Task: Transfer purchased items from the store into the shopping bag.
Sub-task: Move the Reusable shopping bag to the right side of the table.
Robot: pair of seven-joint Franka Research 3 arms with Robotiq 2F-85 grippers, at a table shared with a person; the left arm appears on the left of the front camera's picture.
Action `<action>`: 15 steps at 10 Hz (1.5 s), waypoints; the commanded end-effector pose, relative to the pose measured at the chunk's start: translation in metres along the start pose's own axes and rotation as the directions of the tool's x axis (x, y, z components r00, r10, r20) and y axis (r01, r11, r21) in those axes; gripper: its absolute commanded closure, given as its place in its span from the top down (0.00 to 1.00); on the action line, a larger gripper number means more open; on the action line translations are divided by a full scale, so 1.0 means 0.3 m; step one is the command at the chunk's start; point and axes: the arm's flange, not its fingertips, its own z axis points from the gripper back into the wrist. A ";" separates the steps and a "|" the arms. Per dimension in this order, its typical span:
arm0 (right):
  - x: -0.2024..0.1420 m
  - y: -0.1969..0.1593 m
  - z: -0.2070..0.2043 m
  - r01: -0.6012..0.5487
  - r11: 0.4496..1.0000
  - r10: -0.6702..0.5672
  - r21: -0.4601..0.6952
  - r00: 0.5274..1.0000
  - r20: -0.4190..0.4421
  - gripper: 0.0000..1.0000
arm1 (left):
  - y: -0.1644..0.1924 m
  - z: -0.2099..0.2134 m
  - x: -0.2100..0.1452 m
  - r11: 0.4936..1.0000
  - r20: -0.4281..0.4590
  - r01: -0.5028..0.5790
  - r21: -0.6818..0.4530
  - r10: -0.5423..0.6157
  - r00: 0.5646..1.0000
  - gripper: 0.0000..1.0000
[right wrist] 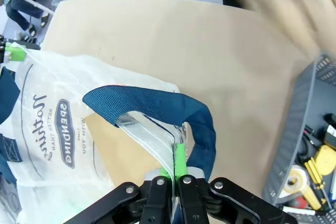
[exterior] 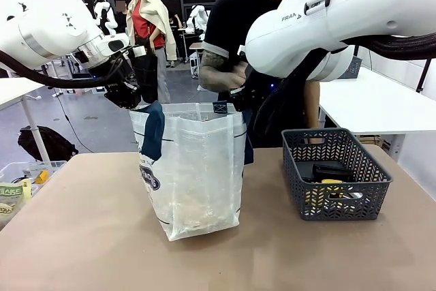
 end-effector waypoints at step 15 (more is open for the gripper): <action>0.000 -0.010 0.004 0.004 1.000 -0.004 0.008 1.000 0.002 0.00 | 0.004 0.011 -0.005 1.000 0.002 -0.017 0.005 0.017 1.000 0.00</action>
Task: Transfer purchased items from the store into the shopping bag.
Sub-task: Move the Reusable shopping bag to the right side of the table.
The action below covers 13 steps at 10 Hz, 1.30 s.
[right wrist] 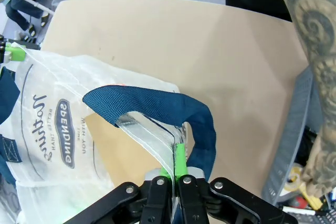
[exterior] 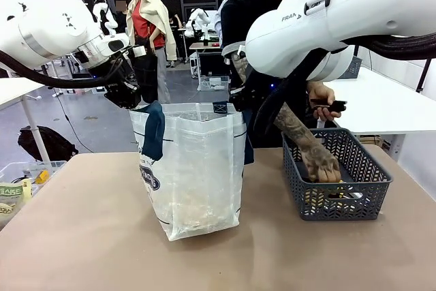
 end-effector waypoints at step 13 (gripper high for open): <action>0.000 -0.010 0.004 0.004 1.000 -0.004 0.008 1.000 0.002 0.00 | 0.004 0.011 -0.005 1.000 0.002 -0.017 0.005 0.017 1.000 0.00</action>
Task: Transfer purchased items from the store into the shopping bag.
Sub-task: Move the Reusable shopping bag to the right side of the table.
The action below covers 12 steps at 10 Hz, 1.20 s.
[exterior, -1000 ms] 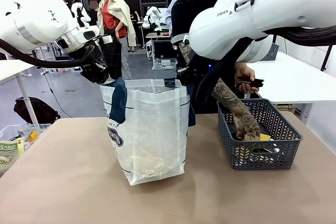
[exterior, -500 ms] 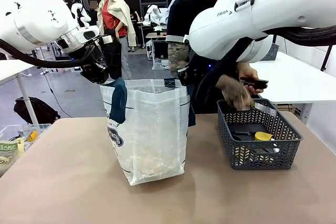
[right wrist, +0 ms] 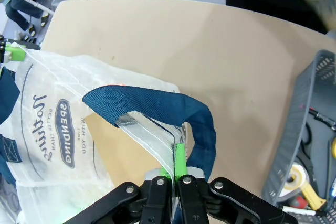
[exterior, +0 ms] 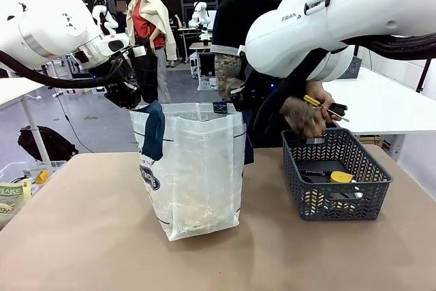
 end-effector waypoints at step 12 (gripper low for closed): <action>0.000 -0.010 0.004 0.004 1.000 -0.004 0.008 1.000 0.002 0.00 | 0.004 0.011 -0.005 1.000 0.002 -0.017 0.005 0.017 1.000 0.00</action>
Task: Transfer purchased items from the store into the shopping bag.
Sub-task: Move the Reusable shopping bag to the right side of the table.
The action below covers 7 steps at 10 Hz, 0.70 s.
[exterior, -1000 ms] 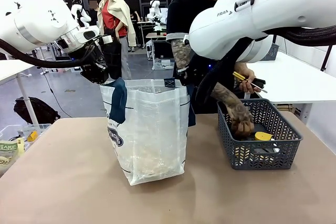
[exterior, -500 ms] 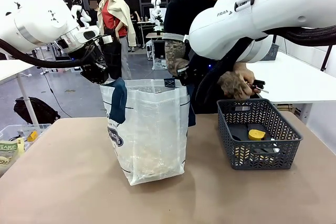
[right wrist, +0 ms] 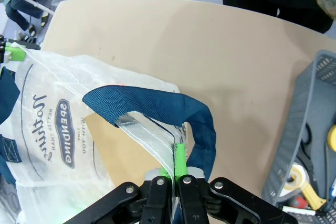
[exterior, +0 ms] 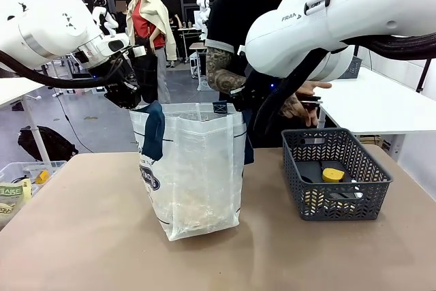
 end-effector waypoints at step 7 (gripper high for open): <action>0.000 -0.010 0.004 0.004 1.000 -0.004 0.008 1.000 0.002 0.00 | 0.004 0.011 -0.005 1.000 0.002 -0.017 0.005 0.017 1.000 0.00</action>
